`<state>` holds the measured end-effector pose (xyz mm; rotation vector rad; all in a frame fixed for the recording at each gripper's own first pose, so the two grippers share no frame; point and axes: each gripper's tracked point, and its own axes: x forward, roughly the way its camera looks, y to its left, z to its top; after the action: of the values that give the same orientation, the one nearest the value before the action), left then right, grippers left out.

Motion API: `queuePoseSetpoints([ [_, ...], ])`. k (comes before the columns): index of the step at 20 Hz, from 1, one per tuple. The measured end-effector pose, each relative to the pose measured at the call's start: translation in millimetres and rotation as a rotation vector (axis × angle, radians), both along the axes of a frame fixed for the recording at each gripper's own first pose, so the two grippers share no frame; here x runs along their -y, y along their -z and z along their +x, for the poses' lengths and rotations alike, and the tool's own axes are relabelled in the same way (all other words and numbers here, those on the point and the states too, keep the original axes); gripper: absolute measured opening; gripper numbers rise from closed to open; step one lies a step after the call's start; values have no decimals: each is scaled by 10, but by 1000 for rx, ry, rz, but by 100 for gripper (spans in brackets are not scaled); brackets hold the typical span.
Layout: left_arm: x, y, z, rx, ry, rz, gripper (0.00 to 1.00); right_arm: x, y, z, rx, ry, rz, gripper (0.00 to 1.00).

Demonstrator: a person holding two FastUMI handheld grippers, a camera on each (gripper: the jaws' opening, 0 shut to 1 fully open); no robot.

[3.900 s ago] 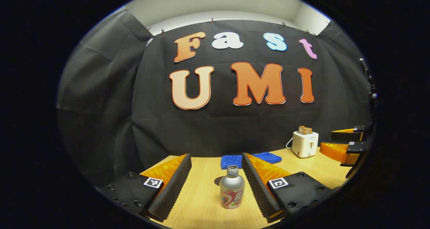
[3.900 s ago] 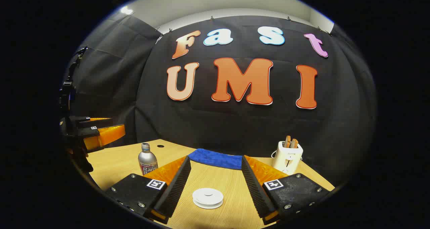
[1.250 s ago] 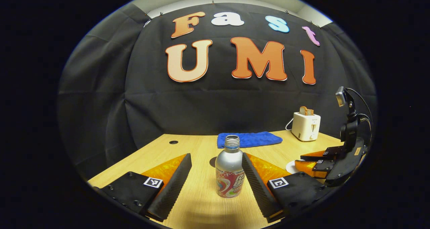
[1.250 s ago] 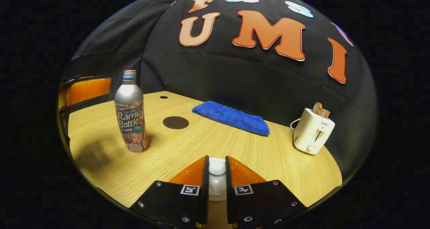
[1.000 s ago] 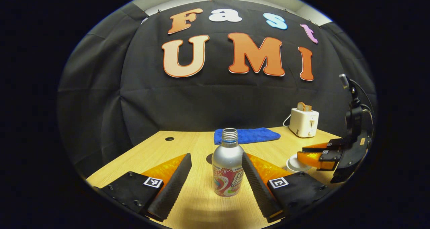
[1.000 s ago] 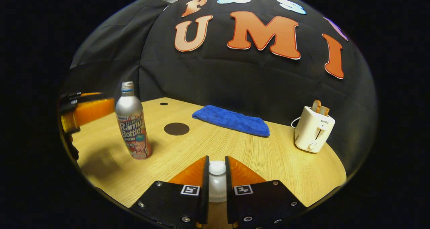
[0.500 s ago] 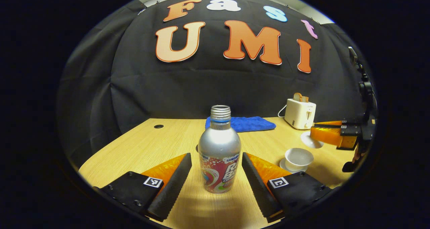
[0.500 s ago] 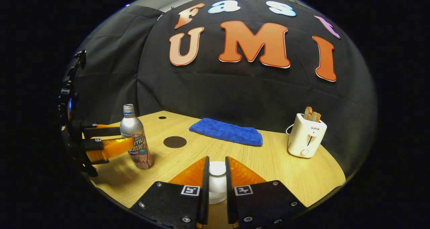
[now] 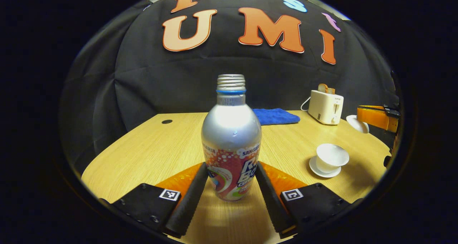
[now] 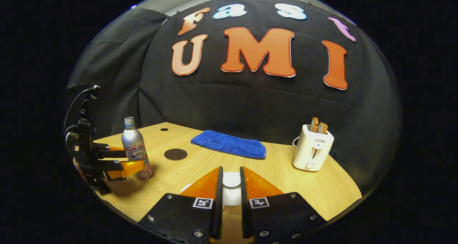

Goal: Open the teacup lid with one hand, grasp the water bottle and pour water into the teacup with the other hand; after pouring, place the water bottle on the coaster and then close the teacup lid.

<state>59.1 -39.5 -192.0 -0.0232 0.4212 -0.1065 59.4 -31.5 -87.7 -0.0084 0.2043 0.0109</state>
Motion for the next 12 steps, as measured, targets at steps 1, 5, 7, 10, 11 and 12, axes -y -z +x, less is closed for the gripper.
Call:
queuePoseSetpoints([
  [1, -27, 24, -5, -13, -8, 12, 83, 30, -8, -11, -1, 2, -1, 23],
  [5, -90, -112, 88, 14, -17, 157, 84, 148, -38, -46, 15, 19, -2, 23],
  [7, -115, -188, 33, 40, -10, 264, 84, 191, -80, -70, 30, 24, 7, 23],
  [10, -17, -317, 102, 71, 13, 369, 80, 271, -147, -119, 51, 36, 8, 23],
  [11, 14, -345, 125, 79, 17, 397, 84, 306, -166, -134, 57, 40, 11, 22],
  [12, 32, -383, 135, 90, 23, 431, 80, 324, -173, -152, 60, 42, 16, 22],
])
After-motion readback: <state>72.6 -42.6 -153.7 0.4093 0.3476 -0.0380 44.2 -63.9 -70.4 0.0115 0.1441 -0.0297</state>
